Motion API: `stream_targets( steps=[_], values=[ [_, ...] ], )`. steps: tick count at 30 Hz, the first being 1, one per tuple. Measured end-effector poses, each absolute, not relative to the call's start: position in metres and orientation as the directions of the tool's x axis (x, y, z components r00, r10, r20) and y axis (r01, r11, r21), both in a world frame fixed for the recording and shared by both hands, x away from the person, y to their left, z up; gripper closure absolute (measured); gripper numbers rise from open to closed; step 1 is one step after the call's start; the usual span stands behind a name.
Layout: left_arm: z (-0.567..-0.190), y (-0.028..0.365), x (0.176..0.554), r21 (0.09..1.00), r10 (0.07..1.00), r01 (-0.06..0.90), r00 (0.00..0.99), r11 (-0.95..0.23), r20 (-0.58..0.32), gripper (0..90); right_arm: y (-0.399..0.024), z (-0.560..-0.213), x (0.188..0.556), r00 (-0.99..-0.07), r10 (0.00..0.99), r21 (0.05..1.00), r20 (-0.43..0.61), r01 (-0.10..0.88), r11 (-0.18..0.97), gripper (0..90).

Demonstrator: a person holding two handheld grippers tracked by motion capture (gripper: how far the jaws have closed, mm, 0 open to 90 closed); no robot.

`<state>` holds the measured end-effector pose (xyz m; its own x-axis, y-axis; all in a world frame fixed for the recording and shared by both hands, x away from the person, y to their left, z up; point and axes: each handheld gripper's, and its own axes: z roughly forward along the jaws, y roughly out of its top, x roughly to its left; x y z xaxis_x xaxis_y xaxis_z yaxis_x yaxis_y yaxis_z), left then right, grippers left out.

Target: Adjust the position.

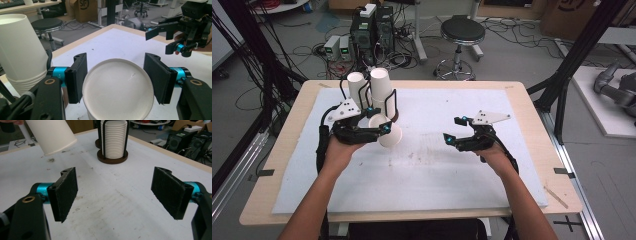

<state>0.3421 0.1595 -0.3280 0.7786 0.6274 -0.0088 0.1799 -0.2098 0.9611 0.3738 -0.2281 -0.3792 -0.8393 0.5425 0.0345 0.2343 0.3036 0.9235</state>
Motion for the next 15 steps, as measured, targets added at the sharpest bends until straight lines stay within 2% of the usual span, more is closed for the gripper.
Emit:
stream_targets(
  steps=[9,15],
  values=[
    [-0.336,0.153,0.334,0.965,0.585,0.158,0.811,-0.210,-0.005,37.0,-0.229,-0.391,0.366,-0.855,0.517,0.931,0.038,0.219,0.293,21.7],
    [-0.338,0.140,0.331,0.967,0.531,0.143,0.847,-0.212,-0.009,37.1,-0.225,-0.390,0.357,-0.894,0.443,0.937,0.069,0.211,0.279,21.4]
  ],
)
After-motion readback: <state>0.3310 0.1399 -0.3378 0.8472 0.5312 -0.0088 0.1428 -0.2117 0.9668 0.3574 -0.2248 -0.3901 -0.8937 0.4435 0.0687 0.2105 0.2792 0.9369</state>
